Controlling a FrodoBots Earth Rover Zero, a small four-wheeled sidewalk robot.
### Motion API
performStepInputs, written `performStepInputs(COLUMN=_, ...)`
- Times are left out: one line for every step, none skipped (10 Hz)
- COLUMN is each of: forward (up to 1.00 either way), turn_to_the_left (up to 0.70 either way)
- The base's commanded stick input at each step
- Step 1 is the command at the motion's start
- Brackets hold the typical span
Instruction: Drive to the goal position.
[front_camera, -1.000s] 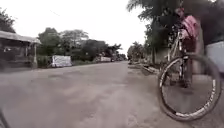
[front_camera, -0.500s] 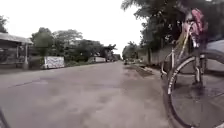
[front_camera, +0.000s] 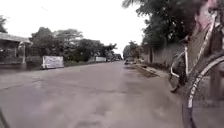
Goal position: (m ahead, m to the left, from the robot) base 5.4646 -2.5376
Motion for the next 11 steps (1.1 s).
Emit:
performStepInputs(forward=0.70, turn_to_the_left=-0.08)
performStepInputs(forward=0.70, turn_to_the_left=-0.16)
performStepInputs(forward=0.70, turn_to_the_left=-0.25)
performStepInputs(forward=0.70, turn_to_the_left=0.00)
performStepInputs(forward=0.70, turn_to_the_left=0.00)
performStepInputs(forward=0.70, turn_to_the_left=0.00)
performStepInputs(forward=0.70, turn_to_the_left=0.00)
performStepInputs(forward=0.70, turn_to_the_left=-0.20)
performStepInputs(forward=0.70, turn_to_the_left=-0.27)
performStepInputs(forward=0.70, turn_to_the_left=-0.27)
performStepInputs(forward=0.70, turn_to_the_left=-0.17)
